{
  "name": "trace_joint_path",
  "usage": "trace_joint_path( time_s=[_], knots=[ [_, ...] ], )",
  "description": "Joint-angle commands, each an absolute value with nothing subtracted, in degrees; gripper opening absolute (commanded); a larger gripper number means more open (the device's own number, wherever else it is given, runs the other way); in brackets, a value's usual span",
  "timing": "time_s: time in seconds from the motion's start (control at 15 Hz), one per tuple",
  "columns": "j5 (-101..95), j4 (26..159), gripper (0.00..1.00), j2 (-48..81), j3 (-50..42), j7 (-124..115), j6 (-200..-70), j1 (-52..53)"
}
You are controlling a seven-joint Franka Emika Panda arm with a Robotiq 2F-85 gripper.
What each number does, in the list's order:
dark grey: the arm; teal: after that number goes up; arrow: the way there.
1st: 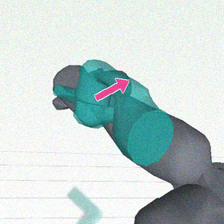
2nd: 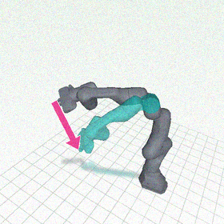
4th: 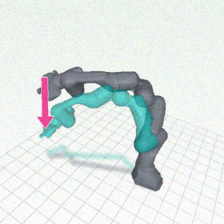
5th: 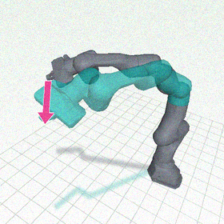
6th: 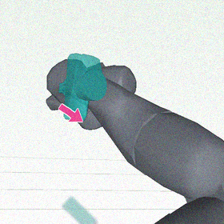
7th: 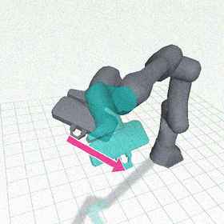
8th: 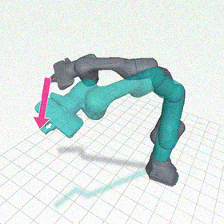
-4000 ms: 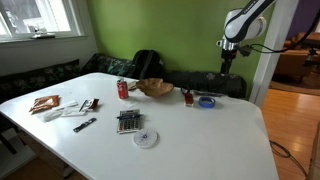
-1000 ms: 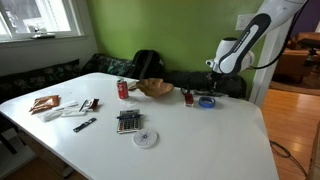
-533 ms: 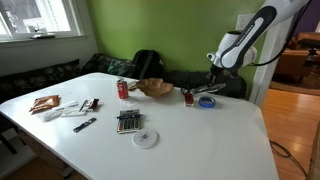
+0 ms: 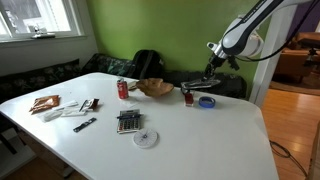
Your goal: Put the clear plastic with the cable on the white object
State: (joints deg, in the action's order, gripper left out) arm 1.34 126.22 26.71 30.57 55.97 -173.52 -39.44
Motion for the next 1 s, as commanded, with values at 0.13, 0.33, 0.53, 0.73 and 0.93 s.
trace_joint_path(
  time_s=[0.13,0.33,0.53,0.73,0.93],
  knots=[
    [2.2,135.4,0.0,26.0,45.2,67.5,-169.9,-48.5],
    [1.6,138.6,0.0,26.0,48.1,70.7,-165.0,-49.3],
    [2.9,138.0,0.01,26.5,46.4,69.7,-166.9,-46.5],
    [3.0,138.0,0.01,26.4,46.5,70.5,-166.5,-46.9],
    [2.0,140.1,0.0,25.1,42.5,63.3,-172.9,-37.0]
  ],
)
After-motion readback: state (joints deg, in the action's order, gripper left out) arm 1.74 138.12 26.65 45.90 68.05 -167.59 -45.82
